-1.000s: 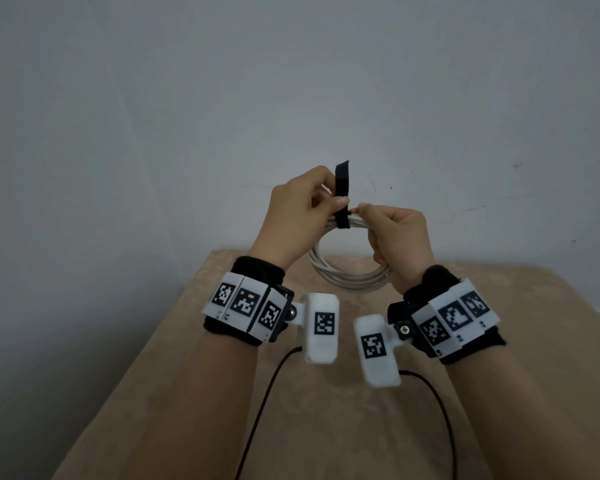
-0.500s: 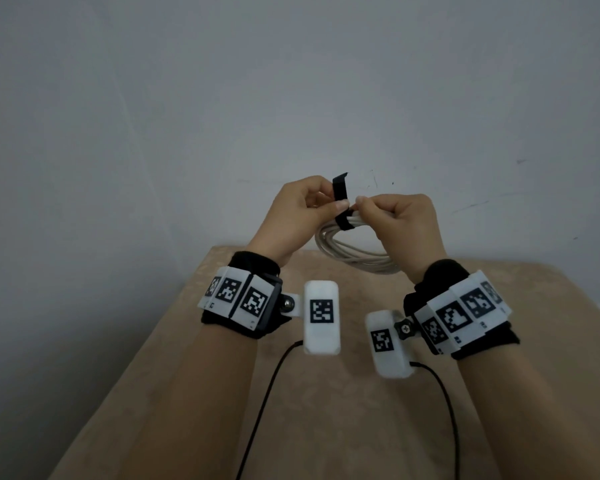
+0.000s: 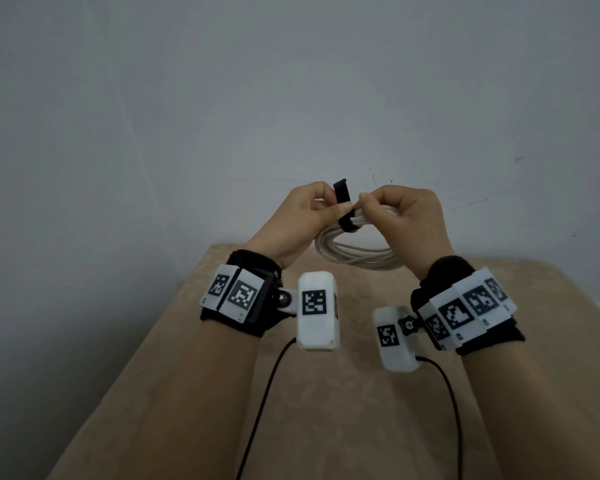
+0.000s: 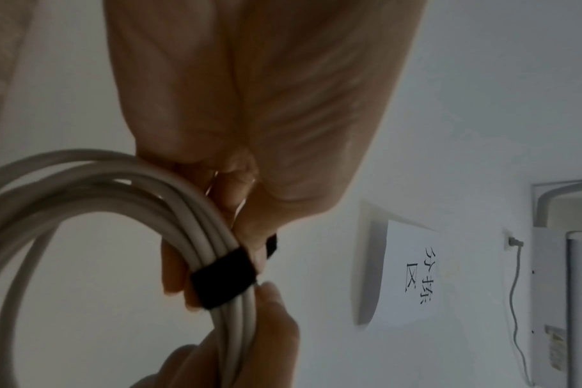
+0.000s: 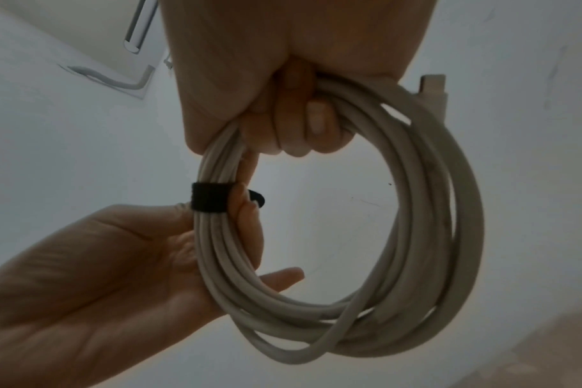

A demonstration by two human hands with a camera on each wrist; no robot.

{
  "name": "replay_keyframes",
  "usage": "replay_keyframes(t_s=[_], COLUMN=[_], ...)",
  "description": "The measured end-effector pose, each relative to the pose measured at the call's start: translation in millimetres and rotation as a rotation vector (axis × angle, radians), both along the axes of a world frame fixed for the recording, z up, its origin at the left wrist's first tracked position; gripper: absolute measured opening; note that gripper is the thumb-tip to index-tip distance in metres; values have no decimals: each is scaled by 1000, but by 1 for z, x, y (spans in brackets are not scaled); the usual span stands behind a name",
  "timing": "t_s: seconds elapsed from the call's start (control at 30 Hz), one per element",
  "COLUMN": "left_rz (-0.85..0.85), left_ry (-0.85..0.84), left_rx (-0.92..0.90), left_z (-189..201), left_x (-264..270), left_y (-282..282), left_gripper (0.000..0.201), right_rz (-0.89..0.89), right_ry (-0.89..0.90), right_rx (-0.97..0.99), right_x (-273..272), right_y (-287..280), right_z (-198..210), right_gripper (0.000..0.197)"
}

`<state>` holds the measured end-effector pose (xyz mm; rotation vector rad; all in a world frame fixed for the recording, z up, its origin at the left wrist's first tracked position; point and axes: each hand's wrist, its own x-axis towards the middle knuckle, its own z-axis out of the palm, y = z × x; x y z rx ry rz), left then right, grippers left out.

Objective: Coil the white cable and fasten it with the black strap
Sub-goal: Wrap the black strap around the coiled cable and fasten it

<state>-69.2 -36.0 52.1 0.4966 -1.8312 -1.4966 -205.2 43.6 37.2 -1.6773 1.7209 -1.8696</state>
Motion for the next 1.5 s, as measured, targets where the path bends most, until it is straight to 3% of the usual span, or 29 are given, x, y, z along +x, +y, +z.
replay_keyframes(t_s=[0.2, 0.43, 0.73, 0.93, 1.07, 1.17, 1.3, 1.5], left_rz=[84, 34, 61, 58, 8, -11, 35, 88], left_ry=[16, 38, 46, 29, -26, -12, -39, -58], left_rx=[30, 163, 317, 458, 515, 577, 505, 416], left_z=[-4, -2, 6, 15, 18, 17, 13, 15], left_x=[-5, -9, -4, 5, 11, 10, 6, 3], left_y=[-2, 4, 6, 13, 15, 19, 19, 21], left_gripper=[22, 24, 20, 25, 14, 5, 24, 17], right_rz=[-11, -23, 150, 231, 234, 206, 187, 156], right_ry=[2, -101, -105, 58, 119, 153, 50, 19], right_rx=[45, 15, 56, 148, 166, 196, 182, 189], right_x=[0, -1, 0, -3, -3, -2, 0, -2], right_y=[0, 3, 10, 10, 10, 10, 5, 5], right_z=[-1, 2, 6, 7, 8, 7, 1, 2], right_gripper=[28, 25, 33, 43, 54, 46, 27, 15])
